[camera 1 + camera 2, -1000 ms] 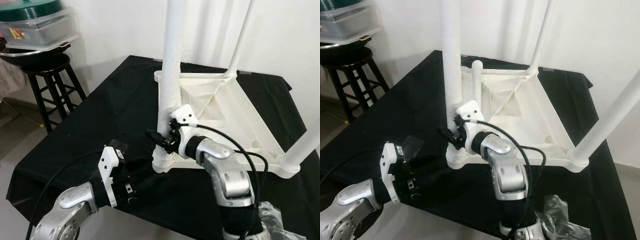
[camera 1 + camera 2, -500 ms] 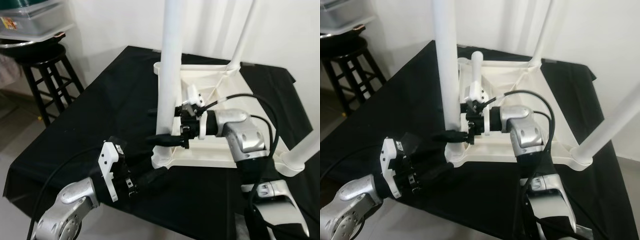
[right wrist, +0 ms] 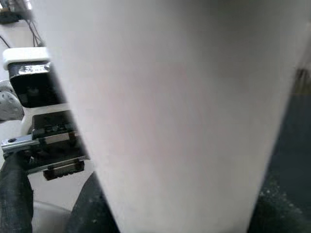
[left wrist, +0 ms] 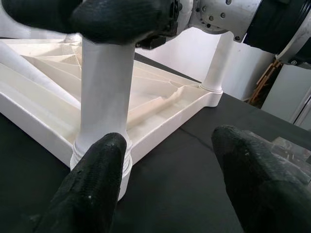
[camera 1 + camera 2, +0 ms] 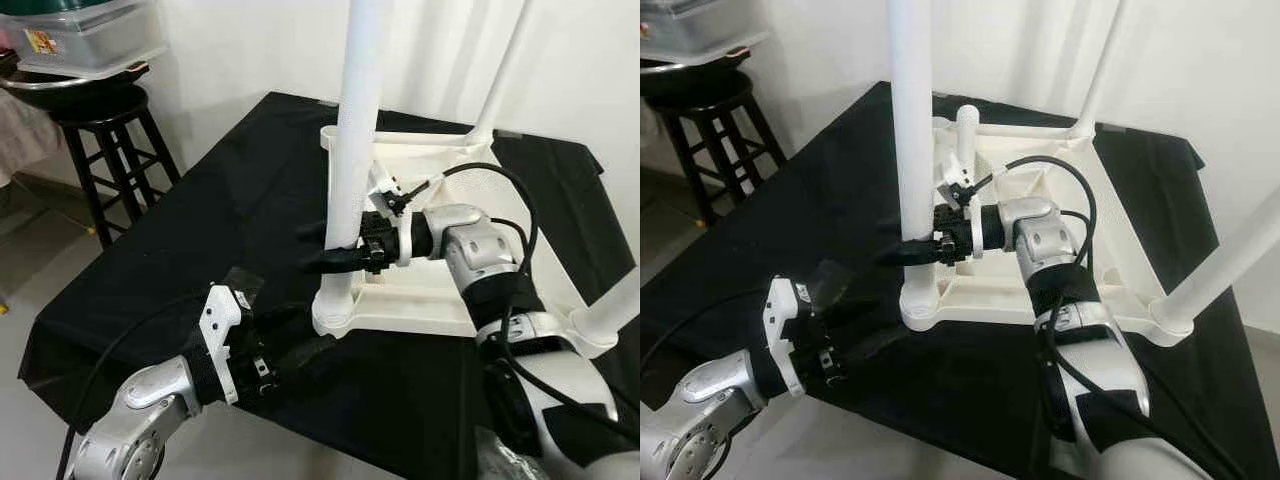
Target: Building children table
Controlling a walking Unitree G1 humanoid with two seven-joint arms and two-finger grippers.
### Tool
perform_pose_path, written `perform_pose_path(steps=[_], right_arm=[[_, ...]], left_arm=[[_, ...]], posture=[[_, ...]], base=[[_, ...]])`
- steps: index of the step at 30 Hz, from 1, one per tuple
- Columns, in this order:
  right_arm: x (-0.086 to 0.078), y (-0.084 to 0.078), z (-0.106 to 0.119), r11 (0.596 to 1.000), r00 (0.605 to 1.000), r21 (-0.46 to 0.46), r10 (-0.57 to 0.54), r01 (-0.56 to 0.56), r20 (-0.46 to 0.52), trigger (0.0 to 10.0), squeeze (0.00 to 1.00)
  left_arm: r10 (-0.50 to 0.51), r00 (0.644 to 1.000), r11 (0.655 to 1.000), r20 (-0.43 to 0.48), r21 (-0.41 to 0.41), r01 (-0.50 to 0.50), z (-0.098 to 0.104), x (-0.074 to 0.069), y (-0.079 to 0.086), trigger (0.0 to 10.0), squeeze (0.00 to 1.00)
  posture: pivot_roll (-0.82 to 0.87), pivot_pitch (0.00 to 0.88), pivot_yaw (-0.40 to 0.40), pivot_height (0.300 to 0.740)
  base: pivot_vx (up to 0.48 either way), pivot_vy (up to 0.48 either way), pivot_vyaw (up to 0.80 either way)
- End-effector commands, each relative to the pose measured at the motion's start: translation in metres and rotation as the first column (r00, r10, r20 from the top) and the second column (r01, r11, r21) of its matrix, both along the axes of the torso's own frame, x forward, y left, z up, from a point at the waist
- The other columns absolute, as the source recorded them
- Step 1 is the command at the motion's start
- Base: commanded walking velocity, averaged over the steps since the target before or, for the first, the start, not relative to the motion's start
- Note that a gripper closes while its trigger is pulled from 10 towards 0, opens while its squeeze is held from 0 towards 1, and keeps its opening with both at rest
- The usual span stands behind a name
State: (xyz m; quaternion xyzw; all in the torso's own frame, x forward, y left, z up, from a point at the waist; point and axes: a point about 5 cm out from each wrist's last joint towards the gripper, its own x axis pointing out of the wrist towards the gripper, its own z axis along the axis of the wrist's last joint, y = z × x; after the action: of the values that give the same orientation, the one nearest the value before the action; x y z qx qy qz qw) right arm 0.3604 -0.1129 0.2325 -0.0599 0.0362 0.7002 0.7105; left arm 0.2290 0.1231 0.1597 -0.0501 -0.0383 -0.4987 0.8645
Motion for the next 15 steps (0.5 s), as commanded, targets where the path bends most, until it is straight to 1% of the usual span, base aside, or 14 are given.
perform_pose_path(steps=[1, 2, 3, 5, 6, 7, 8, 9, 10, 11, 13, 14, 15], right_arm=[[0.002, -0.008, 0.001, 0.998, 0.998, -0.007, -0.058, 0.058, 0.031, 0.0, 0.0], [0.002, -0.008, 0.001, 0.998, 0.998, -0.007, -0.058, 0.058, 0.031, 0.0, 0.0], [0.0, -0.014, -0.002, 0.994, 0.993, -0.018, -0.104, 0.105, 0.056, 0.0, 0.0], [0.0, -0.014, -0.002, 0.994, 0.993, -0.018, -0.104, 0.105, 0.056, 0.0, 0.0], [-0.01, -0.018, -0.023, 0.953, 0.953, -0.038, -0.298, 0.3, 0.054, 0.0, 0.0], [-0.01, -0.018, -0.023, 0.953, 0.953, -0.038, -0.298, 0.3, 0.054, 0.0, 0.0], [-0.015, -0.01, -0.043, 0.813, 0.815, -0.051, -0.578, 0.579, 0.035, 0.0, 0.0], [-0.015, -0.01, -0.043, 0.813, 0.815, -0.051, -0.578, 0.579, 0.035, 0.0, 0.0], [-0.02, -0.01, -0.056, 0.651, 0.654, -0.07, -0.756, 0.756, 0.024, 0.0, 0.0], [-0.056, 0.005, -0.08, 0.577, 0.577, -0.128, -0.816, 0.807, -0.042, 0.0, 0.0], [-0.056, 0.005, -0.08, 0.577, 0.577, -0.128, -0.816, 0.807, -0.042, 0.0, 0.0], [-0.065, 0.014, -0.082, 0.603, 0.604, -0.117, -0.796, 0.789, -0.028, 0.0, 0.0], [-0.066, 0.017, -0.081, 0.608, 0.611, -0.102, -0.792, 0.788, -0.001, 0.0, 0.0]], left_arm=[[-0.008, 1.0, 1.0, 0.002, -0.008, 0.008, -0.001, -0.002, -0.003, 10.0, 0.0], [-0.008, 1.0, 1.0, 0.002, -0.008, 0.008, -0.001, -0.002, -0.003, 10.0, 0.0], [-0.01, 1.0, 1.0, 0.002, -0.009, 0.01, -0.001, -0.002, -0.002, 10.0, 0.0], [-0.01, 1.0, 1.0, 0.002, -0.009, 0.01, -0.001, -0.002, -0.002, 10.0, 0.0], [-0.015, 1.0, 1.0, 0.001, -0.01, 0.015, -0.001, -0.002, -0.001, 10.0, 0.0], [-0.015, 1.0, 1.0, 0.001, -0.01, 0.015, -0.001, -0.002, -0.001, 10.0, 0.0], [-0.016, 1.0, 1.0, 0.0, -0.01, 0.016, -0.001, -0.002, 0.001, 10.0, 0.0], [-0.016, 1.0, 1.0, 0.0, -0.01, 0.016, -0.001, -0.002, 0.001, 10.0, 0.0], [-0.017, 1.0, 1.0, 0.0, -0.009, 0.017, -0.001, -0.002, 0.002, 10.0, 0.0], [-0.019, 1.0, 1.0, 0.0, -0.008, 0.019, 0.0, -0.001, 0.004, 10.0, 0.0], [-0.019, 1.0, 1.0, 0.0, -0.008, 0.019, 0.0, -0.001, 0.004, 10.0, 0.0], [-0.021, 1.0, 1.0, -0.001, -0.005, 0.021, -0.001, 0.0, 0.004, 10.0, 0.0], [-0.025, 1.0, 1.0, -0.003, -0.002, 0.025, -0.002, 0.001, 0.005, 10.0, 0.0]], posture=[[-0.02, 0.07, -0.059, 0.74], [-0.02, 0.07, -0.059, 0.74], [-0.03, 0.071, -0.057, 0.74], [-0.03, 0.071, -0.057, 0.74], [-0.05, 0.075, -0.07, 0.74], [-0.05, 0.075, -0.07, 0.74], [-0.05, 0.075, -0.069, 0.74], [-0.05, 0.075, -0.069, 0.74], [-0.06, 0.076, -0.064, 0.74], [-0.06, 0.083, -0.049, 0.74], [-0.06, 0.083, -0.049, 0.74], [-0.08, 0.066, -0.034, 0.74], [-0.08, 0.059, -0.031, 0.74]], base=[[0.0, 0.0, 0.0], [0.0, 0.0, 0.0], [0.0, 0.0, 0.0], [0.0, 0.0, 0.0], [0.0, 0.0, 0.0], [0.0, 0.0, 0.0], [0.0, 0.0, 0.0], [0.0, 0.0, 0.0], [0.0, 0.0, 0.0], [0.0, 0.0, 0.0], [0.0, 0.0, 0.0], [0.0, 0.0, 0.0], [0.0, 0.0, 0.0]])
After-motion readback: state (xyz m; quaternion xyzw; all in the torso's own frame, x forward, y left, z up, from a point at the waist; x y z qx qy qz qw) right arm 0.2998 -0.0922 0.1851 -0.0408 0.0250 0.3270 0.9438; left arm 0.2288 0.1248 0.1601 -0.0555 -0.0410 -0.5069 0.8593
